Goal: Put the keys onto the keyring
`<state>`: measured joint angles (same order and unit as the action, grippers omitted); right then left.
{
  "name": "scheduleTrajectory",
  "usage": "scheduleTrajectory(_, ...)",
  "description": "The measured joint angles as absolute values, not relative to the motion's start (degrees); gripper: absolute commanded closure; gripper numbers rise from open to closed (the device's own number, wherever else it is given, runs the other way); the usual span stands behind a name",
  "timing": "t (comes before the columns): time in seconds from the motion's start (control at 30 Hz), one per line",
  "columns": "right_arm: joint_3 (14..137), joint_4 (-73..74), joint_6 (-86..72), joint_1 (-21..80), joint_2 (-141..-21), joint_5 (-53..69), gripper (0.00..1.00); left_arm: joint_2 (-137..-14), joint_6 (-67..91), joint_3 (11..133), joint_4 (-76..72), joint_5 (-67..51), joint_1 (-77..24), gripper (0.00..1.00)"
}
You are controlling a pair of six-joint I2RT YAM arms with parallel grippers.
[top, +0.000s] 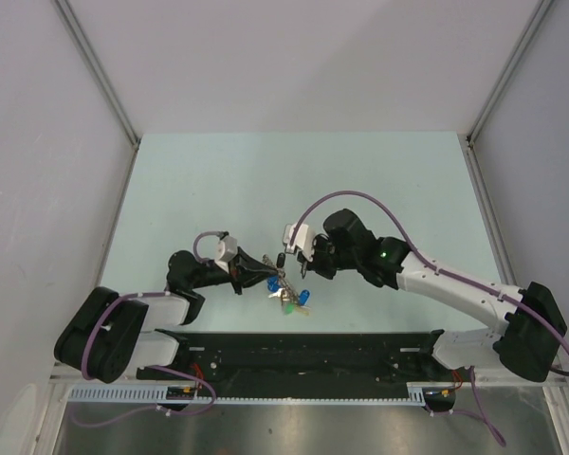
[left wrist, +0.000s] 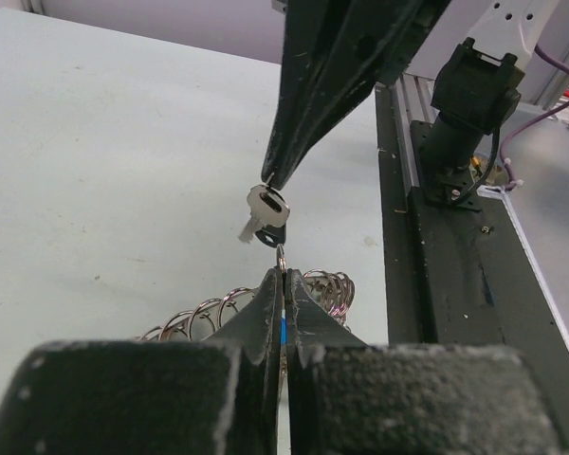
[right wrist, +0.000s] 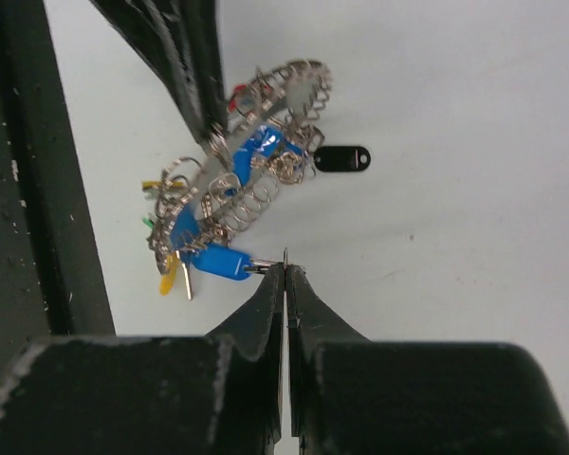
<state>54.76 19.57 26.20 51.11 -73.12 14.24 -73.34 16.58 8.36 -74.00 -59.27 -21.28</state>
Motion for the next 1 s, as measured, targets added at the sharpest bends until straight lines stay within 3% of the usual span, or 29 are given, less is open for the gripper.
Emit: scheduleTrajectory(1.0, 62.98, 26.55, 34.59, 57.32, -79.24, 16.56, 1.0, -73.52, 16.53, 8.97, -74.0, -61.73, -22.17, 0.99)
